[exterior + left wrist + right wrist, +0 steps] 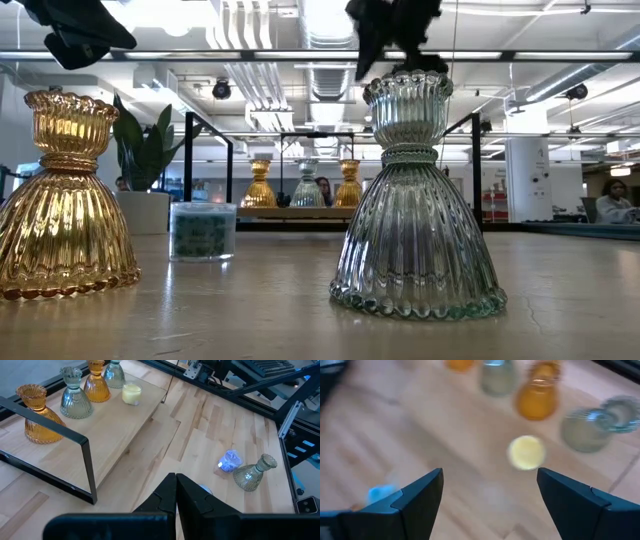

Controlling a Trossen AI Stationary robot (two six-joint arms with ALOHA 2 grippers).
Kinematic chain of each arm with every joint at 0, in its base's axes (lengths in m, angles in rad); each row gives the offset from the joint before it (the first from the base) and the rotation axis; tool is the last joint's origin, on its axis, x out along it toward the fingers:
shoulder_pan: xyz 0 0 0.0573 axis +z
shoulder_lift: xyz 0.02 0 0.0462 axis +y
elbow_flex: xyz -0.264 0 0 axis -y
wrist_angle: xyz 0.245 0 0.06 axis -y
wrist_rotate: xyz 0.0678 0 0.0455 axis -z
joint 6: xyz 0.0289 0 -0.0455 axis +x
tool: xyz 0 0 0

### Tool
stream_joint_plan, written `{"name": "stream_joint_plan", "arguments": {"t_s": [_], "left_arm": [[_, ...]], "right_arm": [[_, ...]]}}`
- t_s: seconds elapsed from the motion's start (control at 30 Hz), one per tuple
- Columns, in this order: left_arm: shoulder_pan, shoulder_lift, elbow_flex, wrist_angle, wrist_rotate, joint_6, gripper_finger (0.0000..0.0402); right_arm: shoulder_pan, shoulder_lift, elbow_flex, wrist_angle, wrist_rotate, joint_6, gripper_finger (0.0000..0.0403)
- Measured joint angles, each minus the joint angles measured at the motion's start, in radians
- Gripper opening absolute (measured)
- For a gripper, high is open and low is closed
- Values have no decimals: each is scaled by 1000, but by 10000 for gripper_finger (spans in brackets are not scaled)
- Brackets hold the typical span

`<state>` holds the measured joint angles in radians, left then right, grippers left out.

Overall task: Pick & Place candle stick holders
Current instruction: Put the purple candle on the shelf

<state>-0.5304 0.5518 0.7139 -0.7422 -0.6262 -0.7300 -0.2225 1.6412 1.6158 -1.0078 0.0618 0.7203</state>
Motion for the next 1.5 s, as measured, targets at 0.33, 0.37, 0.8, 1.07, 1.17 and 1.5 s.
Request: {"name": "stream_joint_plan", "arguments": {"t_s": [0.33,0.37,0.8,1.07,1.17,1.5], "left_arm": [[0,0,0,0,0,0,12],[0,0,0,0,0,0,12],[0,0,0,0,0,5,12],[0,0,0,0,2,5,12],[0,0,0,0,2,5,12],[0,9,-2,-2,11,5,12]], "right_arm": [[344,-111,0,64,-5,-95,297],[380,-111,0,65,-3,-90,294],[680,10,0,57,3,-43,259],[758,113,0,35,20,-156,246],[767,153,-7,34,64,-190,241],[694,246,-23,90,-26,-209,204]]}}
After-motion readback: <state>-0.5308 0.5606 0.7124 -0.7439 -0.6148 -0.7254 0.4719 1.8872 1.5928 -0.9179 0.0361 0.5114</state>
